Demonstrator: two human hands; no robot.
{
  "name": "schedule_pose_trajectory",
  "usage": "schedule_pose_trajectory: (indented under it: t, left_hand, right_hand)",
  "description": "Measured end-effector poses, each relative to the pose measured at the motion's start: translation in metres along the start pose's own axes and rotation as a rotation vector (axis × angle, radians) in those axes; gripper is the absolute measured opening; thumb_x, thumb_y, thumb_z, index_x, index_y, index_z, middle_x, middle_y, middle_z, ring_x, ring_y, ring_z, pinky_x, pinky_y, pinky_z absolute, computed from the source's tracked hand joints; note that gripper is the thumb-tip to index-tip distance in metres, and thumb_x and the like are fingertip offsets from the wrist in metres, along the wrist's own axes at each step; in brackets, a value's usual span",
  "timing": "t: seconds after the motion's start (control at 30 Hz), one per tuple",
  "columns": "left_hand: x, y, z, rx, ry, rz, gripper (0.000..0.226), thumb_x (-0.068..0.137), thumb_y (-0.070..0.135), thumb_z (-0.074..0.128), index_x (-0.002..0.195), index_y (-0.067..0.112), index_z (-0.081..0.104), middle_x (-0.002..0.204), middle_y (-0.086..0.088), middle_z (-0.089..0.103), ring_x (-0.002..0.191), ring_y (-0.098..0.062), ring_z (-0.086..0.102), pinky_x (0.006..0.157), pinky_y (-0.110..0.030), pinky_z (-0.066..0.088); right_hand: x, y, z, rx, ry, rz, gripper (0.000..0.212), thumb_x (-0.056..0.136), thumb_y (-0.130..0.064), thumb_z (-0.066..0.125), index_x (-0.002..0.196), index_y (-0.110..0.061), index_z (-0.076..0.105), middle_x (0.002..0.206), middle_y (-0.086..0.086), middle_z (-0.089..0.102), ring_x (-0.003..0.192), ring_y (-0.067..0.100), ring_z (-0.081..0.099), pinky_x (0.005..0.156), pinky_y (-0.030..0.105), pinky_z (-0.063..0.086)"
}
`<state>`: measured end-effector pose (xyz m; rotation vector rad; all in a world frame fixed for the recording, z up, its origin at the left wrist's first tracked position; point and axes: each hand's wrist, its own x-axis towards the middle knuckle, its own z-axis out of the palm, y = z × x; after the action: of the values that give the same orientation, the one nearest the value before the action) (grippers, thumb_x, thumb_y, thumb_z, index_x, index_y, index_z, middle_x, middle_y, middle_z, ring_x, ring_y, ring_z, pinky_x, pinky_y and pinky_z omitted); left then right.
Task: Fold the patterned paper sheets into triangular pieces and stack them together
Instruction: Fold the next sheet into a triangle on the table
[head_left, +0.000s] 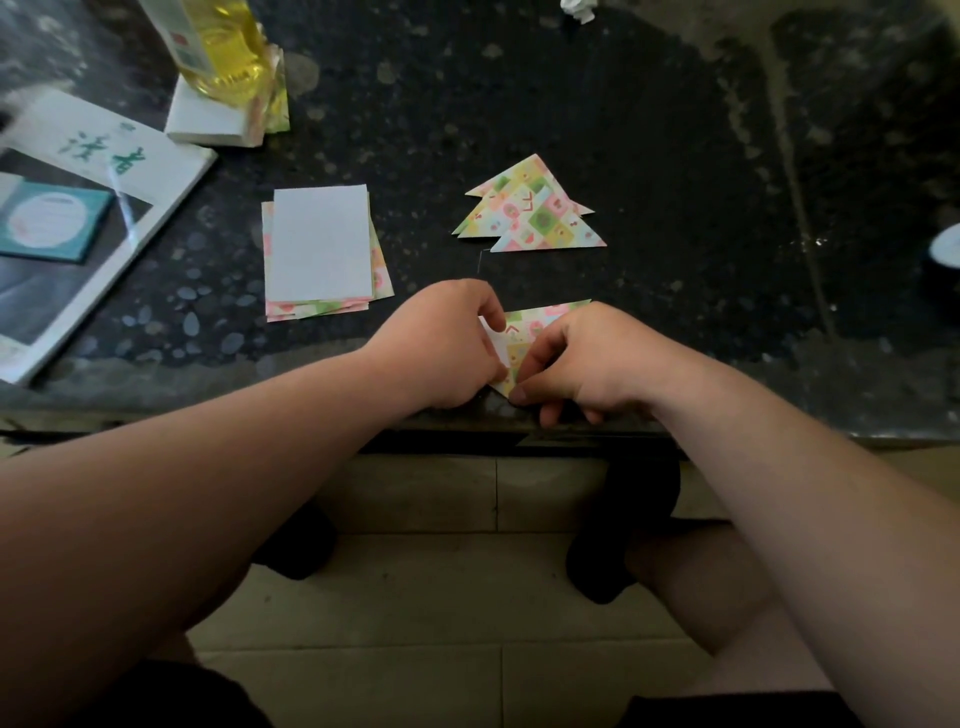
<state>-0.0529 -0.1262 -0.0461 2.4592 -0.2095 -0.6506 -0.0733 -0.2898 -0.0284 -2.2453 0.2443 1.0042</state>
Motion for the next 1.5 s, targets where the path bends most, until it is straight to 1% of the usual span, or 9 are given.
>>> schedule_pose_trajectory:
  t: [0.5, 0.57, 0.67, 0.77, 0.83, 0.9, 1.0, 1.2, 1.5]
  left_hand:
    - [-0.005, -0.001, 0.0, -0.002, -0.011, 0.053, 0.034, 0.085, 0.021, 0.081, 0.109, 0.032, 0.059, 0.084, 0.012, 0.072, 0.079, -0.003, 0.066, 0.074, -0.023, 0.054]
    - [-0.01, -0.002, 0.001, 0.043, 0.004, 0.071, 0.032, 0.089, 0.023, 0.077, 0.114, 0.032, 0.059, 0.094, 0.014, 0.07, 0.088, -0.005, 0.065, 0.079, -0.024, 0.053]
    - [-0.029, -0.005, 0.011, 0.401, 0.164, 0.306, 0.027, 0.093, 0.028, 0.068, 0.119, 0.027, 0.064, 0.118, 0.007, 0.058, 0.11, -0.017, 0.051, 0.095, -0.035, 0.044]
    - [-0.065, -0.013, 0.033, 0.547, 0.254, 0.558, 0.038, 0.081, 0.026, 0.073, 0.116, 0.012, 0.07, 0.118, -0.006, 0.062, 0.106, -0.029, 0.055, 0.089, -0.043, 0.048]
    - [-0.085, -0.021, 0.052, 0.626, 0.176, 0.541, 0.068, 0.079, 0.027, 0.068, 0.14, 0.0, 0.057, 0.141, -0.019, 0.056, 0.129, -0.038, 0.052, 0.108, -0.047, 0.044]
    - [-0.096, -0.024, 0.062, 0.708, 0.062, 0.479, 0.085, 0.088, 0.027, 0.057, 0.159, -0.003, 0.019, 0.164, -0.027, 0.022, 0.154, -0.042, 0.019, 0.126, -0.05, 0.016]
    - [-0.1, -0.023, 0.066, 0.72, 0.016, 0.462, 0.086, 0.098, 0.027, 0.041, 0.152, 0.005, -0.023, 0.165, -0.027, -0.018, 0.153, -0.04, -0.022, 0.125, -0.051, -0.011]
    - [-0.096, -0.024, 0.067, 0.793, 0.08, 0.485, 0.087, 0.096, 0.035, 0.046, 0.16, -0.002, -0.001, 0.164, -0.036, -0.001, 0.154, -0.048, -0.006, 0.123, -0.058, -0.012]
    - [-0.094, -0.02, 0.063, 0.816, -0.028, 0.408, 0.077, 0.104, 0.029, 0.029, 0.154, -0.006, -0.018, 0.163, -0.03, -0.021, 0.153, -0.043, -0.019, 0.126, -0.053, -0.007]
  right_hand:
    - [0.005, -0.005, 0.001, -0.11, 0.0, 0.031, 0.017, 0.085, -0.027, 0.084, 0.093, -0.018, 0.072, 0.068, 0.001, 0.077, 0.055, 0.014, 0.064, 0.047, 0.023, 0.048]
    - [0.004, -0.005, 0.0, -0.11, 0.0, 0.029, 0.019, 0.085, -0.028, 0.084, 0.094, -0.017, 0.071, 0.068, 0.002, 0.076, 0.056, 0.017, 0.063, 0.046, 0.024, 0.047]
    - [0.004, -0.004, -0.001, -0.109, -0.002, 0.012, 0.017, 0.086, -0.026, 0.083, 0.09, -0.017, 0.069, 0.066, 0.002, 0.076, 0.044, 0.013, 0.057, 0.043, 0.023, 0.043]
    - [0.005, -0.002, -0.001, -0.127, 0.003, 0.004, 0.011, 0.09, -0.021, 0.076, 0.086, -0.02, 0.066, 0.066, 0.001, 0.076, 0.04, 0.011, 0.054, 0.044, 0.023, 0.043]
    - [0.007, -0.002, 0.0, -0.125, 0.005, -0.008, 0.009, 0.092, -0.016, 0.07, 0.086, -0.02, 0.064, 0.065, 0.001, 0.076, 0.037, 0.01, 0.052, 0.041, 0.021, 0.04]
    - [0.006, -0.002, -0.001, -0.122, -0.004, -0.009, 0.009, 0.093, -0.018, 0.072, 0.088, -0.018, 0.065, 0.066, 0.001, 0.076, 0.035, 0.009, 0.052, 0.037, 0.018, 0.038]
    - [0.004, -0.004, -0.003, -0.144, -0.019, -0.013, 0.012, 0.092, -0.024, 0.077, 0.09, -0.017, 0.067, 0.067, 0.001, 0.076, 0.036, 0.008, 0.053, 0.036, 0.017, 0.038]
    - [0.005, -0.004, -0.002, -0.146, -0.014, -0.009, 0.015, 0.091, -0.027, 0.078, 0.091, -0.016, 0.068, 0.07, 0.003, 0.077, 0.04, 0.011, 0.054, 0.042, 0.02, 0.041]
    - [0.008, -0.003, -0.002, -0.167, -0.028, -0.01, 0.018, 0.091, -0.029, 0.078, 0.088, -0.017, 0.065, 0.069, 0.002, 0.077, 0.04, 0.012, 0.053, 0.048, 0.026, 0.04]
